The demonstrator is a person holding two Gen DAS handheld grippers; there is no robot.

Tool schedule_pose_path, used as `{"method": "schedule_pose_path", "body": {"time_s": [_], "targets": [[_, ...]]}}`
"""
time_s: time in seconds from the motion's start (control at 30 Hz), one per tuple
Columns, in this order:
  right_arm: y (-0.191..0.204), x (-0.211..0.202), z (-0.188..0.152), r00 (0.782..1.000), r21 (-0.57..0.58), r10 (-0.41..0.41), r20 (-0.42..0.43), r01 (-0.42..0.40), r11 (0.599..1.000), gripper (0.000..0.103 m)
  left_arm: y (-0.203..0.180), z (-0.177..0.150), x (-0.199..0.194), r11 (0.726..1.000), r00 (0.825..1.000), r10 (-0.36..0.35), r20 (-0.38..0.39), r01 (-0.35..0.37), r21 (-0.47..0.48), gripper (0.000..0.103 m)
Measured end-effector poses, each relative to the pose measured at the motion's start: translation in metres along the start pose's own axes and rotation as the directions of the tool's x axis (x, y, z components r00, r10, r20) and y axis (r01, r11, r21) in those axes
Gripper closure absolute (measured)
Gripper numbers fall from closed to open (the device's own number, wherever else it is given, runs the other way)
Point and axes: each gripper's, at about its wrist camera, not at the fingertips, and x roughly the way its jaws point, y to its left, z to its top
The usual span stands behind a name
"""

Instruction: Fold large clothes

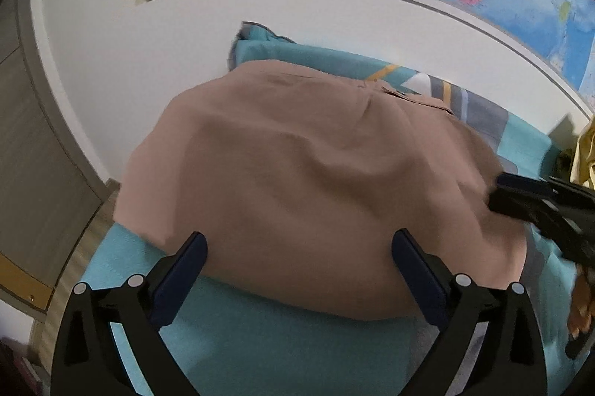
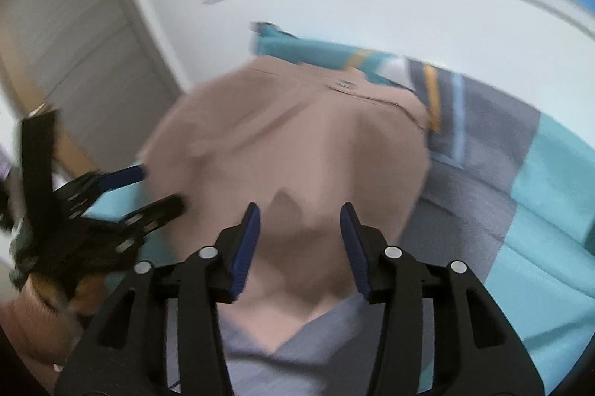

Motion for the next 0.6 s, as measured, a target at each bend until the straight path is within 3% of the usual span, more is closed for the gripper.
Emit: {"method": "schedule_pose_path", "body": {"time_s": [0.2, 0.37, 0.6], "targets": [[0.030, 0.009, -0.033, 0.997, -0.137, -0.055, -0.053, 0.047, 0.989, 0.055, 0.007, -0.008, 0.005, 1.000, 1.000, 0.009, -0.023, -0.009, 0.002, 0.007], [0.025, 0.008, -0.041, 0.999, -0.103, -0.038, -0.039, 0.034, 0.994, 0.049, 0.003, -0.011, 0.000, 1.000, 1.000, 0.018, -0.008, -0.018, 0.012, 0.011], [0.025, -0.011, -0.047, 1.000, -0.068, -0.026, -0.006, 0.025, 0.997, 0.048, -0.006, -0.018, -0.015, 1.000, 1.000, 0.018, 0.025, -0.019, 0.022, 0.011]]}}
